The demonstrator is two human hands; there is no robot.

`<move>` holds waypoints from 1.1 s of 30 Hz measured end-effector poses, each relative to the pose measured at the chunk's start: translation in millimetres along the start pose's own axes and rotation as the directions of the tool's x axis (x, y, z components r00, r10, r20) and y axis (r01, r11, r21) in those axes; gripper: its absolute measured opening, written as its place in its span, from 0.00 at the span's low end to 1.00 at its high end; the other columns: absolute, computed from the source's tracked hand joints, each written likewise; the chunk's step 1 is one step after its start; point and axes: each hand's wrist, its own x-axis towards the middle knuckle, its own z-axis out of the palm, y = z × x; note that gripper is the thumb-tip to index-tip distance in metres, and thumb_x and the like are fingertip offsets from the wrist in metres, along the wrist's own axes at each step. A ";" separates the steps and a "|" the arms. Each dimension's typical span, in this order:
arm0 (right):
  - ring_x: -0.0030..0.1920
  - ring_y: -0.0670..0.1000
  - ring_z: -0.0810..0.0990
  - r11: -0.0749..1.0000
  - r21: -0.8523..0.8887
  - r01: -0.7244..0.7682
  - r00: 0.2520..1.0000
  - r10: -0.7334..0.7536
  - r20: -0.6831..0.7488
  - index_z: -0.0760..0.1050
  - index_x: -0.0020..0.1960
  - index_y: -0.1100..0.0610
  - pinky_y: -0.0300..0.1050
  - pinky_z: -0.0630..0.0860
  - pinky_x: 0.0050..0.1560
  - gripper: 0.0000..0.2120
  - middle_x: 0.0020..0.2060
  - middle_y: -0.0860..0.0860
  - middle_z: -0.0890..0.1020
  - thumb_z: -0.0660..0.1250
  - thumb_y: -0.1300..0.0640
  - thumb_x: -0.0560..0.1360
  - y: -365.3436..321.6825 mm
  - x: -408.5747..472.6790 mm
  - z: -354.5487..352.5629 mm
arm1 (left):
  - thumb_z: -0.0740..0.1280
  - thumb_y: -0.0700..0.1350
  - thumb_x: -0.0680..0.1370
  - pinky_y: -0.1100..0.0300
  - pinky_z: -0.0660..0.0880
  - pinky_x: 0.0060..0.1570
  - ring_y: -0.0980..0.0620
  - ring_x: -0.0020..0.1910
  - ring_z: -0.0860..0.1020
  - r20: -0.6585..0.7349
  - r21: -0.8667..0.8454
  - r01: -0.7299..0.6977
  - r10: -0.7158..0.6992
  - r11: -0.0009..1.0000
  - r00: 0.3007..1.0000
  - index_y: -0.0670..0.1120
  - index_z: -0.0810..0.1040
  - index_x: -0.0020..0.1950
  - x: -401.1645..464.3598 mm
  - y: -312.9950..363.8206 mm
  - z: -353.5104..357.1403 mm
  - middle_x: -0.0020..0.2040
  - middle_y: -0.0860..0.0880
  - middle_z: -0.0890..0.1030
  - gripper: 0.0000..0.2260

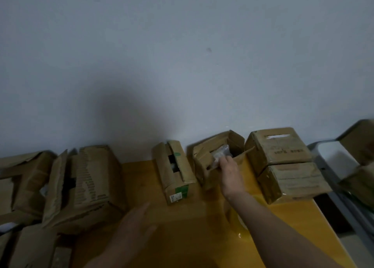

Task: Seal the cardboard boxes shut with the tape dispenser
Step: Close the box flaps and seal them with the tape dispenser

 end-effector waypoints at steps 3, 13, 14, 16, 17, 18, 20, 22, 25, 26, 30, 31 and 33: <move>0.53 0.53 0.71 0.998 0.002 0.069 0.995 -0.068 -0.078 0.71 0.52 0.55 0.45 0.69 0.51 0.11 0.52 0.52 0.72 0.64 0.68 0.74 5.5 -6.5 -29.1 | 0.65 0.49 0.79 0.55 0.59 0.72 0.52 0.75 0.59 0.008 -0.078 -0.073 0.074 0.994 0.997 0.53 0.55 0.78 10.4 37.0 -8.0 0.76 0.52 0.60 0.30; 0.50 0.50 0.73 0.897 0.258 0.360 0.918 -0.291 -0.271 0.72 0.48 0.55 0.35 0.68 0.47 0.13 0.49 0.48 0.74 0.63 0.73 0.72 -46.9 -107.2 -93.6 | 0.68 0.57 0.76 0.61 0.74 0.43 0.53 0.51 0.78 -0.269 -0.399 -0.293 0.194 0.869 0.943 0.47 0.74 0.64 -3.4 101.7 -57.6 0.57 0.49 0.79 0.21; 0.51 0.48 0.74 0.881 0.283 0.379 0.913 -0.305 -0.273 0.72 0.48 0.56 0.33 0.68 0.49 0.13 0.50 0.48 0.75 0.63 0.73 0.72 -54.0 -119.0 -92.4 | 0.68 0.58 0.76 0.57 0.75 0.48 0.49 0.56 0.77 -0.261 -0.404 -0.267 0.169 0.875 0.950 0.46 0.73 0.66 -6.5 96.1 -61.4 0.60 0.48 0.78 0.25; 0.54 0.45 0.74 0.834 0.338 0.436 0.891 -0.349 -0.289 0.73 0.49 0.57 0.29 0.68 0.53 0.12 0.52 0.48 0.76 0.65 0.73 0.73 -71.4 -144.9 -85.2 | 0.67 0.59 0.76 0.57 0.75 0.50 0.46 0.59 0.76 -0.231 -0.446 -0.192 0.094 0.874 0.968 0.42 0.71 0.68 -15.6 77.8 -66.1 0.56 0.51 0.78 0.28; 0.55 0.44 0.75 0.803 0.374 0.464 0.880 -0.373 -0.293 0.73 0.49 0.56 0.29 0.69 0.54 0.13 0.52 0.49 0.77 0.65 0.72 0.73 -80.5 -157.5 -79.4 | 0.67 0.58 0.76 0.59 0.75 0.46 0.47 0.55 0.77 -0.194 -0.490 -0.153 0.064 0.858 0.979 0.42 0.73 0.66 -20.6 65.5 -66.3 0.51 0.53 0.78 0.26; 0.56 0.43 0.75 0.776 0.414 0.476 0.877 -0.386 -0.284 0.72 0.50 0.54 0.29 0.69 0.56 0.13 0.53 0.49 0.77 0.64 0.71 0.73 -90.0 -169.7 -72.9 | 0.68 0.56 0.77 0.59 0.76 0.44 0.48 0.50 0.78 -0.144 -0.528 -0.120 0.050 0.841 0.988 0.44 0.76 0.62 -24.5 50.9 -64.7 0.47 0.53 0.78 0.20; 0.57 0.41 0.74 0.747 0.479 0.461 0.887 -0.395 -0.238 0.72 0.51 0.53 0.30 0.70 0.57 0.13 0.54 0.49 0.77 0.63 0.69 0.74 -104.9 -192.0 -59.0 | 0.67 0.51 0.78 0.56 0.76 0.46 0.48 0.42 0.78 -0.098 -0.534 -0.058 0.007 0.843 0.995 0.47 0.78 0.47 -35.7 20.1 -58.2 0.43 0.47 0.79 0.08; 0.58 0.39 0.74 0.755 0.498 0.426 0.903 -0.392 -0.177 0.73 0.51 0.56 0.29 0.69 0.57 0.11 0.55 0.48 0.77 0.63 0.70 0.74 -108.9 -210.0 -42.2 | 0.64 0.48 0.80 0.59 0.69 0.43 0.50 0.36 0.72 -0.135 -0.555 -0.005 -0.085 0.832 0.987 0.49 0.73 0.38 -47.4 -12.4 -49.6 0.37 0.48 0.74 0.11; 0.59 0.41 0.74 0.820 0.436 0.371 0.916 -0.400 -0.028 0.74 0.51 0.59 0.28 0.67 0.57 0.12 0.56 0.45 0.76 0.66 0.72 0.71 -100.9 -232.6 -20.5 | 0.66 0.48 0.80 0.51 0.75 0.56 0.46 0.50 0.78 -0.054 -0.740 0.117 -0.231 0.663 0.971 0.47 0.80 0.58 -63.8 -52.1 -32.4 0.51 0.46 0.80 0.10; 0.59 0.44 0.75 0.846 0.394 0.359 0.916 -0.401 0.027 0.75 0.51 0.61 0.29 0.68 0.57 0.12 0.56 0.47 0.77 0.66 0.73 0.71 -97.0 -238.6 -14.2 | 0.67 0.47 0.79 0.47 0.75 0.59 0.44 0.54 0.78 -0.008 -0.790 0.164 -0.278 0.591 0.961 0.45 0.78 0.63 -68.3 -62.9 -24.1 0.56 0.44 0.80 0.14; 0.64 0.53 0.74 0.924 0.197 0.328 0.895 -0.370 0.249 0.77 0.57 0.63 0.32 0.65 0.62 0.21 0.62 0.54 0.76 0.60 0.76 0.67 -89.5 -254.8 5.1 | 0.69 0.45 0.77 0.48 0.78 0.47 0.43 0.51 0.80 0.172 -0.897 0.286 -0.330 0.337 0.928 0.45 0.79 0.58 -84.8 -94.7 11.8 0.51 0.43 0.82 0.10; 0.65 0.53 0.73 0.934 0.170 0.314 0.889 -0.352 0.294 0.77 0.60 0.62 0.32 0.63 0.63 0.24 0.64 0.54 0.76 0.59 0.76 0.67 -90.6 -256.7 8.7 | 0.69 0.44 0.77 0.50 0.78 0.43 0.44 0.49 0.80 0.231 -0.907 0.325 -0.328 0.269 0.916 0.46 0.79 0.55 -89.3 -101.6 21.3 0.49 0.43 0.82 0.08; 0.67 0.55 0.72 0.957 0.146 0.250 0.896 -0.286 0.340 0.77 0.61 0.62 0.35 0.61 0.66 0.22 0.64 0.56 0.76 0.59 0.72 0.69 -98.3 -261.5 15.4 | 0.68 0.44 0.77 0.52 0.77 0.37 0.44 0.45 0.81 0.336 -0.905 0.396 -0.311 0.155 0.889 0.45 0.79 0.52 -97.1 -114.2 40.1 0.46 0.42 0.82 0.05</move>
